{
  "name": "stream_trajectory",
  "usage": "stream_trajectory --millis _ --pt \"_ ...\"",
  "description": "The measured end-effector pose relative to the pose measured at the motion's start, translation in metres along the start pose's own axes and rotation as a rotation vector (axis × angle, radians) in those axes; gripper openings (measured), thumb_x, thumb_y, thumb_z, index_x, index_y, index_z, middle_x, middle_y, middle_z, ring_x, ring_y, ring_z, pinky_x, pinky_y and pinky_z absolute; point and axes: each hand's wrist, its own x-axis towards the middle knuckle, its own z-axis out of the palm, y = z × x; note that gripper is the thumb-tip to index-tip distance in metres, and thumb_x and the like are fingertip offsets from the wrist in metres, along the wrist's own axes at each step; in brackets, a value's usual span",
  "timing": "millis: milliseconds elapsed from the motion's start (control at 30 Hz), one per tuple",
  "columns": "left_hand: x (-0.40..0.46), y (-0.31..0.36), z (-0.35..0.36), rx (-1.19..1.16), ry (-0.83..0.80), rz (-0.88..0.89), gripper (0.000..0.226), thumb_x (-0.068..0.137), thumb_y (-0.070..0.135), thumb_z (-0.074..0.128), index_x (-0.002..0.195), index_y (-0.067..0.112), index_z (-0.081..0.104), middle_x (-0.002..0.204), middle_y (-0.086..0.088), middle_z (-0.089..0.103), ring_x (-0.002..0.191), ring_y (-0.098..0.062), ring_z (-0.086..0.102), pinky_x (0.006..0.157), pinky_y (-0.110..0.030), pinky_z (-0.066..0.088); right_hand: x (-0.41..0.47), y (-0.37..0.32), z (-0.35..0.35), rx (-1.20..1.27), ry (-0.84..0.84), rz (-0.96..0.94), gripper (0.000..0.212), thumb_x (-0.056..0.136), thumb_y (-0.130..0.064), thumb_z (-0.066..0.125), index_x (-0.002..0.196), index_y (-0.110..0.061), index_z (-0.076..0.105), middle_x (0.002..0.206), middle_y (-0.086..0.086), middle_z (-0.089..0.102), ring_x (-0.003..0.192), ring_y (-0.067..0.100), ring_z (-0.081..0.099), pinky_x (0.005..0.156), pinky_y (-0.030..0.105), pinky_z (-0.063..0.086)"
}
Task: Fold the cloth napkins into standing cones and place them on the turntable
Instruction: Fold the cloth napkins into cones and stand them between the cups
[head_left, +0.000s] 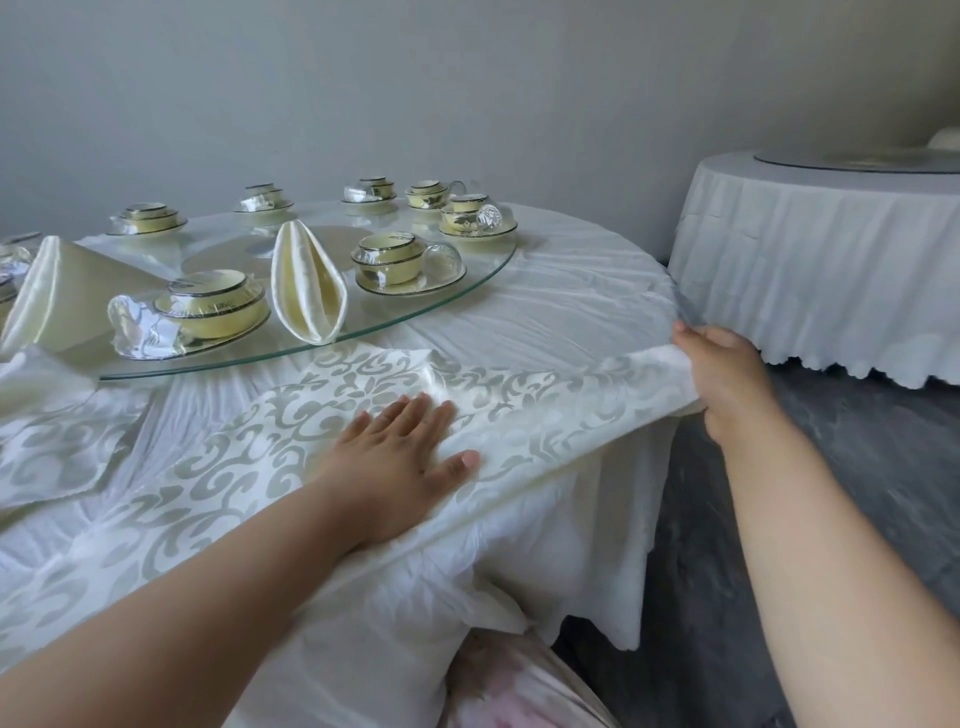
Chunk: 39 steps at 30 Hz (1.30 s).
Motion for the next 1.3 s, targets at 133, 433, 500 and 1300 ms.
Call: stream_trajectory --millis 133,433,500,1300 --pt "0.0 0.0 0.0 -0.001 0.011 0.001 0.102 0.059 0.086 -0.011 0.15 0.04 -0.007 0.16 0.009 -0.011 0.146 -0.008 -0.013 0.119 -0.036 -0.006 0.004 0.006 -0.011 -0.163 0.042 -0.092 0.027 0.088 -0.035 0.065 0.088 -0.011 0.055 0.078 0.0 0.053 0.071 0.013 0.049 0.065 0.026 0.039" --pt "0.004 0.008 -0.007 0.024 -0.067 -0.028 0.088 0.079 0.081 0.008 0.152 0.034 -0.007 0.16 0.005 -0.011 0.147 -0.012 -0.013 0.12 -0.04 -0.005 -0.021 0.059 -0.021 0.201 0.008 0.258 0.01 0.089 -0.023 0.065 0.085 -0.016 0.06 0.09 0.005 0.066 0.086 0.021 0.063 0.084 0.036 0.051" --pt "0.004 0.011 -0.007 0.033 -0.055 -0.033 0.084 0.083 0.076 0.012 0.152 0.033 -0.007 0.16 0.005 -0.012 0.147 -0.013 -0.013 0.12 -0.041 -0.005 -0.026 0.066 -0.02 0.291 0.039 0.254 0.01 0.092 -0.016 0.062 0.084 -0.012 0.058 0.086 0.007 0.065 0.078 0.02 0.063 0.075 0.032 0.052" --pt "0.002 0.013 -0.006 0.016 -0.038 -0.048 0.088 0.08 0.08 0.01 0.152 0.032 -0.007 0.16 0.004 -0.012 0.147 -0.013 -0.013 0.12 -0.042 -0.005 0.012 0.056 -0.028 0.285 -0.037 0.316 0.026 0.085 -0.02 0.072 0.098 -0.006 0.053 0.105 0.016 0.06 0.081 0.02 0.063 0.077 0.032 0.054"
